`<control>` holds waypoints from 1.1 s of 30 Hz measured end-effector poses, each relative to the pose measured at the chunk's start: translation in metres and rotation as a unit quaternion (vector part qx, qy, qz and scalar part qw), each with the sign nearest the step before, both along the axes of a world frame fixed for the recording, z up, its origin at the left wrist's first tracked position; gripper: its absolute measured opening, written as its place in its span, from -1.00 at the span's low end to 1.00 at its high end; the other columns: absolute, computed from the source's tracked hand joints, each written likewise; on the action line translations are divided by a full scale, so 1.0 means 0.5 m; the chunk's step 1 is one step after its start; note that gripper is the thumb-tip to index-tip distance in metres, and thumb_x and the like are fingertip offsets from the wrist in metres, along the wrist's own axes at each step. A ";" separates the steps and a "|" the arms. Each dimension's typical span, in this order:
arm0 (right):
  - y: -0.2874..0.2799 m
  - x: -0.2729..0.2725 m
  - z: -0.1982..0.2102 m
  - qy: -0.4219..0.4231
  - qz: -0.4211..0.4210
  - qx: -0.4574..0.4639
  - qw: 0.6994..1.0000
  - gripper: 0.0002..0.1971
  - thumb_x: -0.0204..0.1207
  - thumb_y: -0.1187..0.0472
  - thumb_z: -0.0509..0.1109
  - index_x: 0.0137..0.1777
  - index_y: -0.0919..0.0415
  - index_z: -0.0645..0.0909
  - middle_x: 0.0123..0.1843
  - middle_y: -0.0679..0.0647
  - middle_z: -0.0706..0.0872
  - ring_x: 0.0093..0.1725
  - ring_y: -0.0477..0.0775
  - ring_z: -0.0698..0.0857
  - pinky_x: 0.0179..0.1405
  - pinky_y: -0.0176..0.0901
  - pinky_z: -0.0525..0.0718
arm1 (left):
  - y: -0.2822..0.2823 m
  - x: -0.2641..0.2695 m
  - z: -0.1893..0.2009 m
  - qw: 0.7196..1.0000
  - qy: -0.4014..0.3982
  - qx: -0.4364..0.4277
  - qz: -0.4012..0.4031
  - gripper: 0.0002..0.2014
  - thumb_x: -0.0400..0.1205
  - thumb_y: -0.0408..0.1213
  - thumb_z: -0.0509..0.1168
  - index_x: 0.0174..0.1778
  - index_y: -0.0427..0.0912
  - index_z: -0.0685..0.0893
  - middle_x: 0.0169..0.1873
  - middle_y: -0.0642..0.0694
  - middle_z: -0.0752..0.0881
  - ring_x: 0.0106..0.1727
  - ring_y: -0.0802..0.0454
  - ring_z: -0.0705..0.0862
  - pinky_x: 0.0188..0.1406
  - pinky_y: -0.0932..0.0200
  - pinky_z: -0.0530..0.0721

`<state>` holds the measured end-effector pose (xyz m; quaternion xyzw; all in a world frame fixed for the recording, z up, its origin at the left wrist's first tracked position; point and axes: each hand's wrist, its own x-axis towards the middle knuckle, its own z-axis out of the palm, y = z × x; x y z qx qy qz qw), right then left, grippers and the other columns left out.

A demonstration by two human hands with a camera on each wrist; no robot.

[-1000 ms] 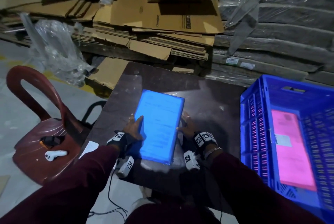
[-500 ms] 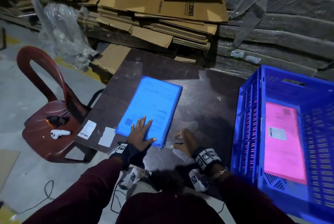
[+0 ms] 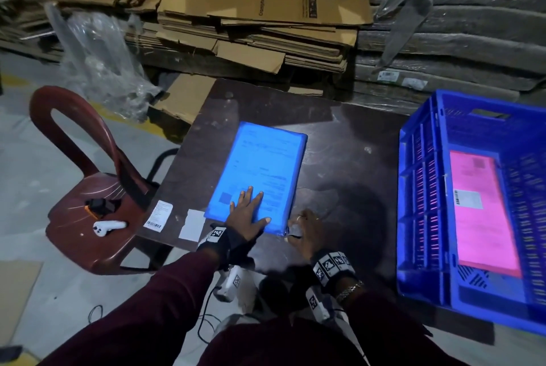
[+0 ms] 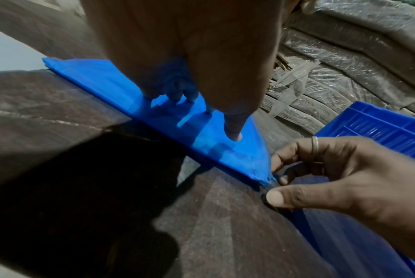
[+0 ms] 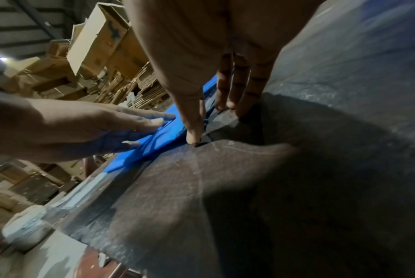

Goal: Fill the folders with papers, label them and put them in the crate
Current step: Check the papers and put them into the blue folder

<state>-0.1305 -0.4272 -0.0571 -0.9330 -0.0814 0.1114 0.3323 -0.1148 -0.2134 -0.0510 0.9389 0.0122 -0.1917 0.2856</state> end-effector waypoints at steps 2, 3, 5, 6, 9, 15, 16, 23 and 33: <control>0.003 -0.003 -0.005 -0.005 -0.016 -0.011 1.000 -0.47 0.05 0.26 0.73 0.08 0.21 0.73 0.07 0.19 0.62 0.05 0.17 0.63 0.05 -0.11 0.60 | 0.001 0.002 0.002 1.000 0.009 0.003 -0.007 -0.22 0.63 0.13 0.30 0.71 0.11 0.07 0.73 -0.02 -0.14 0.73 -0.07 -0.18 0.67 -0.29 -0.13; 0.009 -0.007 -0.001 0.015 -0.017 -0.013 1.000 -0.46 0.09 0.25 0.72 0.13 0.21 0.73 0.09 0.19 0.60 0.06 0.19 0.62 0.06 -0.05 0.65 | 0.002 0.002 0.003 1.000 0.009 0.005 -0.011 -0.21 0.63 0.14 0.30 0.72 0.11 0.07 0.73 -0.02 -0.14 0.73 -0.07 -0.18 0.67 -0.29 -0.13; 0.019 -0.011 0.004 0.049 -0.029 -0.017 0.998 -0.54 0.22 0.24 0.67 0.15 0.26 0.72 0.13 0.19 0.57 0.11 0.20 0.61 0.10 0.05 0.67 | 0.004 0.004 0.005 1.000 0.012 0.013 -0.019 -0.20 0.62 0.16 0.30 0.72 0.11 0.06 0.72 -0.02 -0.15 0.73 -0.08 -0.18 0.67 -0.29 -0.12; 0.025 -0.010 0.012 0.057 -0.033 -0.019 0.998 -0.61 0.30 0.27 0.63 0.13 0.31 0.69 0.15 0.23 0.57 0.14 0.24 0.59 0.14 0.08 0.65 | 0.005 0.004 0.006 0.999 0.014 0.019 -0.023 -0.20 0.62 0.16 0.30 0.72 0.11 0.06 0.72 -0.03 -0.15 0.73 -0.08 -0.18 0.67 -0.29 -0.12; 0.029 -0.003 0.050 0.066 -0.041 -0.009 0.997 -0.84 0.37 0.34 0.50 -0.06 0.27 0.63 0.13 0.36 0.60 0.13 0.31 0.60 0.04 0.04 0.64 | 0.012 0.006 0.011 0.999 0.017 0.031 -0.036 -0.19 0.62 0.16 0.30 0.72 0.10 0.07 0.73 -0.05 -0.14 0.73 -0.10 -0.16 0.66 -0.30 -0.09; 0.015 0.001 0.078 0.056 0.055 -0.037 0.996 -0.81 0.38 0.19 0.47 -0.35 0.12 0.49 -0.24 0.18 0.68 -0.29 0.21 0.59 -0.28 -0.10 0.44 | 0.016 0.013 0.024 0.996 0.030 0.052 -0.063 -0.16 0.60 0.13 0.33 0.72 0.06 0.04 0.73 -0.11 -0.14 0.73 -0.15 -0.13 0.65 -0.35 -0.03; 0.015 -0.004 0.085 0.060 0.063 -0.049 0.995 -0.83 0.45 0.17 0.43 -0.29 0.11 0.49 -0.26 0.15 0.70 -0.32 0.17 0.59 -0.29 -0.13 0.43 | 0.014 0.014 0.026 0.995 0.032 0.060 -0.066 -0.16 0.61 0.13 0.32 0.72 0.05 0.04 0.73 -0.12 -0.14 0.73 -0.16 -0.13 0.64 -0.35 -0.02; 0.013 -0.046 0.120 0.051 0.036 -0.069 0.996 -0.83 0.62 0.11 0.34 -0.08 0.22 0.61 -0.11 0.18 0.74 -0.09 0.19 0.66 -0.22 -0.17 0.26 | 0.009 0.030 0.035 0.993 0.052 0.074 -0.078 -0.17 0.62 0.23 0.25 0.72 -0.03 0.08 0.72 -0.20 -0.10 0.72 -0.24 -0.09 0.59 -0.44 0.07; 0.010 -0.022 0.096 0.075 0.053 -0.179 0.980 -0.79 0.55 0.02 0.34 0.07 0.12 0.54 0.14 0.18 0.73 0.17 0.32 0.67 -0.03 0.06 0.58 | -0.063 0.007 0.025 0.981 0.039 0.184 -0.040 0.05 0.49 0.44 0.20 0.73 -0.09 -0.06 0.71 -0.27 -0.15 0.71 -0.30 -0.12 0.51 -0.58 0.02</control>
